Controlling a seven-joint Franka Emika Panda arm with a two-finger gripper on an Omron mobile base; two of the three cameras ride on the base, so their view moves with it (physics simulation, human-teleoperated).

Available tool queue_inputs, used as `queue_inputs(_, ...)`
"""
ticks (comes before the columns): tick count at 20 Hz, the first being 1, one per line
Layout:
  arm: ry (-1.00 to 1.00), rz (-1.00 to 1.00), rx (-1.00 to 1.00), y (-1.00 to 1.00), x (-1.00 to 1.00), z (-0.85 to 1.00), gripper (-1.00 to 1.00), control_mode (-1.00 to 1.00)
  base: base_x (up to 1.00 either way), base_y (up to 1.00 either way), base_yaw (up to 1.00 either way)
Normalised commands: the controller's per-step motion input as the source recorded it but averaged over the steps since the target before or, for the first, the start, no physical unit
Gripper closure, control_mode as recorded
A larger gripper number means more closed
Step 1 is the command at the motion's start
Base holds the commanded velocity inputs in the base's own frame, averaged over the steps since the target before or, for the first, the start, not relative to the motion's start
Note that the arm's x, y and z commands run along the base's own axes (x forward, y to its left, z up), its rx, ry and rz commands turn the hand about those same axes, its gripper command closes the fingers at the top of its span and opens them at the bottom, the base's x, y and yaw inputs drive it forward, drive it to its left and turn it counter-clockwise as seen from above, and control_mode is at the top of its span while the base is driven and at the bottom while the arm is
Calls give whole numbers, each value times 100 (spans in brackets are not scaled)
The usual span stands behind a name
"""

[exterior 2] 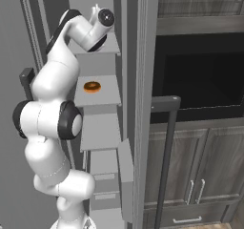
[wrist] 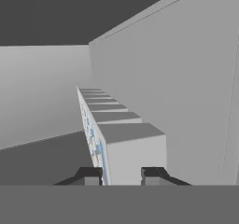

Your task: Open the freezer door, pick up the ice cube tray from the freezer, and place it on the dining counter.

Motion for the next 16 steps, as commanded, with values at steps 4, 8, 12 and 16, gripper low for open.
queue_inputs(4,0,0,0,-2,-32,0,100,-100,0,0,0)
queue_inputs(8,0,0,0,-1,-39,0,100,-100,0,0,0)
queue_inputs(12,0,0,0,-7,-30,0,100,-100,0,0,0)
queue_inputs(16,0,0,0,-14,-30,0,100,-100,0,0,0)
